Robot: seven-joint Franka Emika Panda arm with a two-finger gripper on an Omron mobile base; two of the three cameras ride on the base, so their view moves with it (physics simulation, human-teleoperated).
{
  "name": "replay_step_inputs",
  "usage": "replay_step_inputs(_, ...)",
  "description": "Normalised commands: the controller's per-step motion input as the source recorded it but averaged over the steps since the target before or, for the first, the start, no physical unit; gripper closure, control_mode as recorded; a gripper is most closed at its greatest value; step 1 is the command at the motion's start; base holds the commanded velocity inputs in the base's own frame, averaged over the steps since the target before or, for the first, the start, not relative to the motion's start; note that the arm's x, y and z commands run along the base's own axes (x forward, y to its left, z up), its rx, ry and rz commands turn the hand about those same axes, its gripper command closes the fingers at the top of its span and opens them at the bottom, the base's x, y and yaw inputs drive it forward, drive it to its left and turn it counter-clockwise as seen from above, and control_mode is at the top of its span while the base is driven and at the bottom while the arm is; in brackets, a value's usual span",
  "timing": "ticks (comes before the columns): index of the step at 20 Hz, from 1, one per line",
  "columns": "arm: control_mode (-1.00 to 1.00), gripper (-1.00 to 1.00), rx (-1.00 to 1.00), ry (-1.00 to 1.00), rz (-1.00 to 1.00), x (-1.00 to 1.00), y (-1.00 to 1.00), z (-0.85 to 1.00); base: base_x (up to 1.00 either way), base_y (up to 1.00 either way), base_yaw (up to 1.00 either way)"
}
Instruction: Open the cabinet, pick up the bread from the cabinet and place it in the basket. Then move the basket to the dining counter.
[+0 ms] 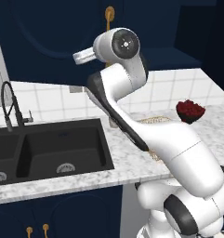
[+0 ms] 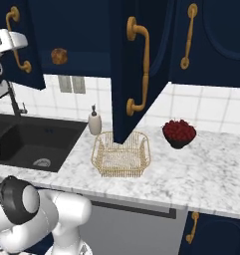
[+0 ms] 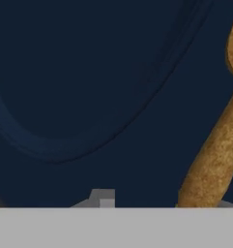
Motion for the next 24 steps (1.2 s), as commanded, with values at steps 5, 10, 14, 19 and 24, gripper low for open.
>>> replay_step_inputs(5,-1.00,1.00,-0.06,-0.01,0.00,-0.70,1.00,-0.04,0.00,0.00,0.00)
replay_step_inputs(10,-1.00,1.00,-0.02,0.04,0.01,-0.67,1.00,-0.01,0.00,0.00,0.00)
replay_step_inputs(14,-1.00,1.00,0.00,0.05,0.03,-0.74,1.00,-0.08,0.00,0.00,0.00)
replay_step_inputs(19,-1.00,1.00,0.00,0.01,0.01,-0.73,1.00,-0.34,0.00,0.00,0.00)
replay_step_inputs(24,-1.00,1.00,0.05,-0.01,0.03,-0.72,1.00,-0.38,0.00,0.00,0.00)
